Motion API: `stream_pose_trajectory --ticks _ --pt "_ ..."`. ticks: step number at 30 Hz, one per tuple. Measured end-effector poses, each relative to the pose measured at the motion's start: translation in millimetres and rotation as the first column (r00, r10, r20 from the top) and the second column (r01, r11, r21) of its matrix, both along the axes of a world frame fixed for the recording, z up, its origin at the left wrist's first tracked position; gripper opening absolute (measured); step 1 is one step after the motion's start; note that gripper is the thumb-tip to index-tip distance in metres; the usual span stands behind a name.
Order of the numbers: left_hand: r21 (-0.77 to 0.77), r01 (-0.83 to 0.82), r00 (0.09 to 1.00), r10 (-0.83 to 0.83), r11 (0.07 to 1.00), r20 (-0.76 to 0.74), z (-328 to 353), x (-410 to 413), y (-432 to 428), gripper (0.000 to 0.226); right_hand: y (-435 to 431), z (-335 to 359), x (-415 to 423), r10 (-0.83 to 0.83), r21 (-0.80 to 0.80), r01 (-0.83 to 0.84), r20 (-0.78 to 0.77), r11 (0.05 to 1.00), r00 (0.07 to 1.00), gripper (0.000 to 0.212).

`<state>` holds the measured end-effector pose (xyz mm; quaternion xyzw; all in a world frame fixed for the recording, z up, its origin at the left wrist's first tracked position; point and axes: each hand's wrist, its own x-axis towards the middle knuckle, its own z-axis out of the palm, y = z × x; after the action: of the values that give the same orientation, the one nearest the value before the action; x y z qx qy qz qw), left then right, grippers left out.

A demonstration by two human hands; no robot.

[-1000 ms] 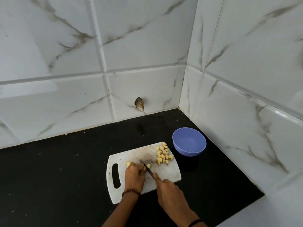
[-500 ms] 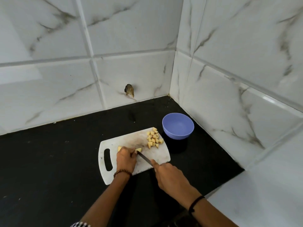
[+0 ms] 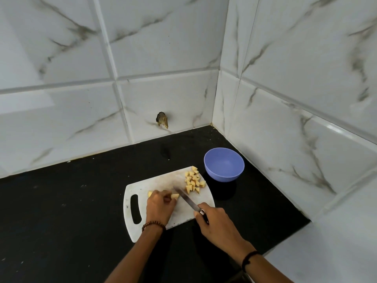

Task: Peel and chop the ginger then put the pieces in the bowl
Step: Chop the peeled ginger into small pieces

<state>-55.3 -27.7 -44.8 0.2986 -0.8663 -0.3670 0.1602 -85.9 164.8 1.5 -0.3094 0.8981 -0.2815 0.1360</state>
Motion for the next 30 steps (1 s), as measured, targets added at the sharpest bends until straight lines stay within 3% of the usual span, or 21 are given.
stream_pose_trajectory --ticks 7,11,12,19,25,30 --pt "0.009 0.04 0.999 -0.039 0.999 -0.014 3 -2 -2 0.016 -43 -5 -24 -0.035 -0.046 0.039 0.093 0.998 0.995 0.014" --pt "0.038 0.057 0.997 -0.054 0.998 -0.062 3 0 -3 0.015 -70 -10 -32 -0.005 0.01 0.004 0.081 1.0 0.997 0.052" --pt "0.045 0.058 0.996 -0.055 0.997 -0.068 3 0 -3 0.015 -75 -10 -33 0.009 0.032 -0.01 0.049 0.999 0.999 0.053" --pt "0.007 0.072 0.997 -0.071 0.997 -0.015 8 -3 -6 0.022 -88 -23 -45 0.097 0.005 -0.097 0.003 0.995 0.995 0.026" --pt "0.01 0.092 0.996 -0.092 0.996 -0.003 11 -17 6 0.031 -86 -28 -55 0.05 -0.043 -0.048 0.04 0.998 0.998 0.031" --pt "0.113 0.033 0.999 -0.03 0.993 -0.028 13 -27 13 0.03 -85 -29 -68 0.065 -0.056 -0.061 0.077 0.997 0.995 0.027"
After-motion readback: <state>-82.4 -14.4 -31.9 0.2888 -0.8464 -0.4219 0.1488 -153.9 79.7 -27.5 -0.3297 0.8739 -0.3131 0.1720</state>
